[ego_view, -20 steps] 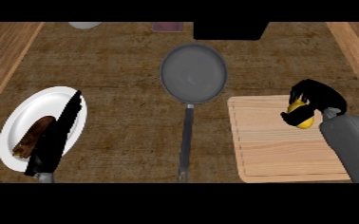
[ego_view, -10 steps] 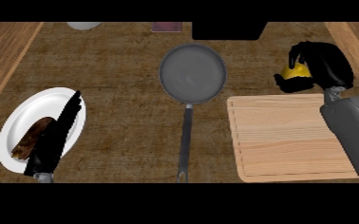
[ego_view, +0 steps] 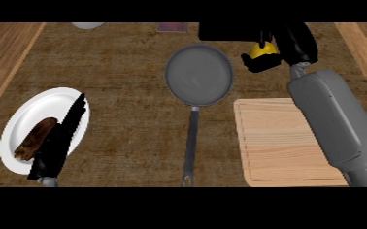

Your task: Pick the lemon from the cutting board and place it in the pan

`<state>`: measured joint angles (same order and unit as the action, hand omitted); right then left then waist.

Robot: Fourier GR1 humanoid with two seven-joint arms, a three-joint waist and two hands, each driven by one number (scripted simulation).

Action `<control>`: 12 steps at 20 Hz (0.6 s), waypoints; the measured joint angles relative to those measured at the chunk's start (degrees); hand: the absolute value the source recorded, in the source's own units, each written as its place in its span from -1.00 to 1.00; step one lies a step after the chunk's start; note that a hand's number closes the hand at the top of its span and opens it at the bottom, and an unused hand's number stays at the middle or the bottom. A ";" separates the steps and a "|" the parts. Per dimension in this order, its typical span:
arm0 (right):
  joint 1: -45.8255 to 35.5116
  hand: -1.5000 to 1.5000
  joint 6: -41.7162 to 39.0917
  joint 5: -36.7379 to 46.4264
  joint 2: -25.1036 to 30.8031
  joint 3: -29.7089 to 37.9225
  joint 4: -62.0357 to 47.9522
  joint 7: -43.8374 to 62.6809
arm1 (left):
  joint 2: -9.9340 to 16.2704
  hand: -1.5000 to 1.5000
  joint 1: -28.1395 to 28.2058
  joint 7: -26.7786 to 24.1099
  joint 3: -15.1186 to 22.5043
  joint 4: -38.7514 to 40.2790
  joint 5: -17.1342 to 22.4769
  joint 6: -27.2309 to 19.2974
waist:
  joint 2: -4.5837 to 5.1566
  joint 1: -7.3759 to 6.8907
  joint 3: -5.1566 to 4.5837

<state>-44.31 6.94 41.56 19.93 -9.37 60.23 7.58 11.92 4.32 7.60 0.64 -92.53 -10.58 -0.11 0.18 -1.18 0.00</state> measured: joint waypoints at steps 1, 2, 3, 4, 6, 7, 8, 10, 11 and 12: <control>-1.36 1.00 0.27 -0.06 -1.42 0.23 -1.82 -0.11 | 0.30 0.00 0.39 -0.46 -0.38 -0.02 0.26 0.35 | 0.02 -0.09 -0.01; -3.40 1.00 0.35 -0.13 -2.79 0.56 -4.24 -0.07 | 0.17 0.00 0.09 -0.33 -0.13 -0.08 0.13 0.46 | 0.10 -0.27 0.00; -4.74 1.00 0.89 -0.14 -4.39 0.74 -6.64 -0.28 | -0.09 0.00 0.03 -0.60 -0.09 0.22 0.00 0.27 | 0.15 -0.41 -0.01; -6.46 1.00 1.32 -0.29 -5.69 1.22 -9.37 -0.70 | -0.22 0.00 -0.34 -0.70 -0.08 0.68 -0.21 0.15 | 0.25 -0.58 0.00; -9.25 1.00 2.52 -0.59 -8.16 2.27 -14.56 -1.61 | 0.13 0.00 -0.96 -0.58 -0.62 1.02 0.20 0.69 | 0.38 -0.86 0.00; -10.37 1.00 3.29 -0.83 -9.40 2.84 -17.16 -2.31 | -0.30 0.00 -1.41 -0.29 -0.23 1.02 -0.19 0.37 | 0.45 -0.99 0.01; -11.87 1.00 4.04 -0.92 -10.77 3.31 -19.52 -2.40 | 0.12 0.00 -1.71 -0.09 -0.55 0.76 0.22 0.92 | 0.55 -1.27 0.01; -14.45 1.00 4.74 -1.04 -12.29 4.26 -24.87 -3.78 | 0.01 0.00 -1.87 -0.42 -0.24 1.01 -0.15 1.00 | 0.71 -1.66 0.01; -15.23 1.00 5.62 -0.83 -13.23 4.54 -27.39 -4.20 | 0.12 0.00 -1.50 -0.75 -0.13 0.80 -0.27 1.15 | 0.78 -1.86 0.01; -16.40 1.00 5.99 -0.76 -13.94 4.94 -29.86 -4.42 | -0.07 0.00 -1.55 -0.71 -0.01 0.61 -0.35 1.07 | 0.85 -2.01 0.02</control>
<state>-60.71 12.93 40.80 5.99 -4.43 30.37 3.16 11.85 2.77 6.89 0.63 -91.92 -10.93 0.96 1.02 -3.19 0.02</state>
